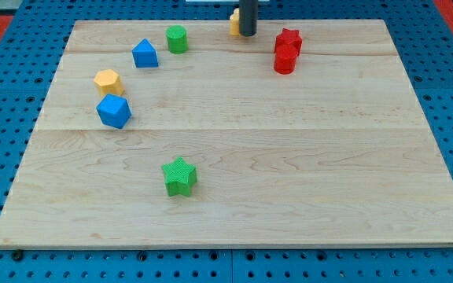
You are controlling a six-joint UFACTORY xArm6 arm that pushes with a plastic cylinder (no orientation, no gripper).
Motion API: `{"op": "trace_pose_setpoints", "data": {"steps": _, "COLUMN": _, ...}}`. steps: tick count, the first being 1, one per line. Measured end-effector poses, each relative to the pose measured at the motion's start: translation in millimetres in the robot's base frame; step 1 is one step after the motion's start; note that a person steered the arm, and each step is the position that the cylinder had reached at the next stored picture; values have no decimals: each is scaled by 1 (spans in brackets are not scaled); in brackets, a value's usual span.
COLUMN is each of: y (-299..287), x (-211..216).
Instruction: Separate the yellow hexagon and blue cube
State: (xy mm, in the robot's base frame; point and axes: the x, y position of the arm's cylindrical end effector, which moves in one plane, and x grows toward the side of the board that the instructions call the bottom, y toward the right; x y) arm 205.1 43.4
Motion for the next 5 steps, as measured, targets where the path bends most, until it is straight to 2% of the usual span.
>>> {"op": "trace_pose_setpoints", "data": {"steps": 2, "y": 25, "x": -13}}
{"op": "trace_pose_setpoints", "data": {"steps": 3, "y": 19, "x": 13}}
{"op": "trace_pose_setpoints", "data": {"steps": 4, "y": -12, "x": 76}}
{"op": "trace_pose_setpoints", "data": {"steps": 5, "y": -100, "x": 128}}
